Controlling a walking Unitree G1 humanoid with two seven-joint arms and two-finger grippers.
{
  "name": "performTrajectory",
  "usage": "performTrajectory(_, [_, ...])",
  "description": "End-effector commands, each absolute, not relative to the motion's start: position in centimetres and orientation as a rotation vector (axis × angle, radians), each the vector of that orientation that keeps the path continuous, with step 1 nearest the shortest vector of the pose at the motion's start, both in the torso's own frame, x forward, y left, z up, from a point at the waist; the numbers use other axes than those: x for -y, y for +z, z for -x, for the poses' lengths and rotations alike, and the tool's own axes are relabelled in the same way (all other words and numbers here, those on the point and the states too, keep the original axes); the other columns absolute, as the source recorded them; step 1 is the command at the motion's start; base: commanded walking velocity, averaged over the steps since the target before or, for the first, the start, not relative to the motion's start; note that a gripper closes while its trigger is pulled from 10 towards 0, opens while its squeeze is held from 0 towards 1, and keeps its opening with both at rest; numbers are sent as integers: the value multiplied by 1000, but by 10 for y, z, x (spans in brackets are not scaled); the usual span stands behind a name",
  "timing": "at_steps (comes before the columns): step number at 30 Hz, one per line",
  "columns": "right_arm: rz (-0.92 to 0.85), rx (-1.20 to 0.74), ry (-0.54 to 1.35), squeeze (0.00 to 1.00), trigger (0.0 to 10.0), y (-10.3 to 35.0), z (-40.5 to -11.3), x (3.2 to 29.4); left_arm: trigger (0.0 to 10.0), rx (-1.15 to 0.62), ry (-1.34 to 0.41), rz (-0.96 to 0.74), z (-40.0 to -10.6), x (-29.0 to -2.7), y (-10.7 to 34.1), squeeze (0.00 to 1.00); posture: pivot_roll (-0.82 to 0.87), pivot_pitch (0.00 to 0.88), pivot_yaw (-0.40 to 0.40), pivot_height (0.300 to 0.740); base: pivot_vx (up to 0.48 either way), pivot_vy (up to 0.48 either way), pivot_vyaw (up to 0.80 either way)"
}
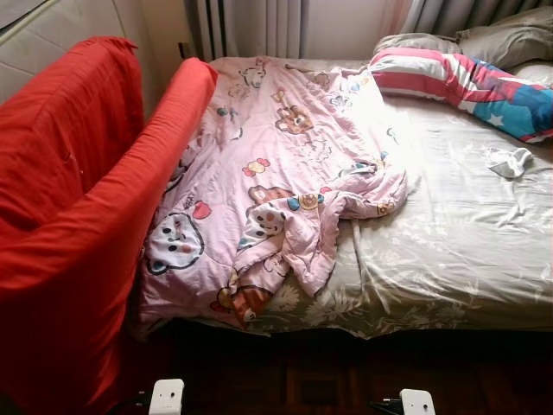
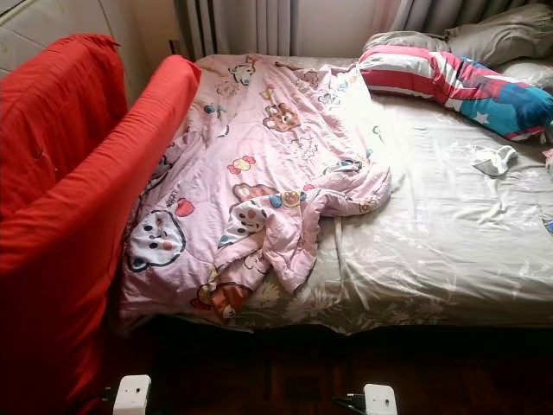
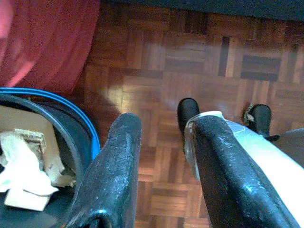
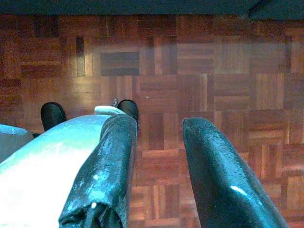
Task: Clean up the room
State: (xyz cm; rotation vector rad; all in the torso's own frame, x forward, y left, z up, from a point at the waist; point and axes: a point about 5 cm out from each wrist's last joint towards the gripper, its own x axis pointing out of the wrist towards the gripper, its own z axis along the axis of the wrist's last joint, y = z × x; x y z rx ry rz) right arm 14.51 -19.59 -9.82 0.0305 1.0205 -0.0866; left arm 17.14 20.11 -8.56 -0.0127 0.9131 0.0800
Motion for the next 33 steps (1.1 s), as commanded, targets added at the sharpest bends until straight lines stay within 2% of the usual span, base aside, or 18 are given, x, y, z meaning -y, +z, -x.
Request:
performTrajectory(1, [-22,-1034,-81,0,10000,-100,-142,196,10000,-950,83,31,-162,-202,-90,0,-47,105,1,740,0,0,800])
performTrajectory(6, [-22,-1034,-82,0,10000,-100,-142,196,10000,-948,82,35,-162,-202,-90,0,-48,101,2,740,0,0,800])
performTrajectory(33, [-71,-1018,-102,0,10000,-99,-143,195,10000,-942,84,42,-165,-202,-89,0,-49,109,0,740,304,0,0])
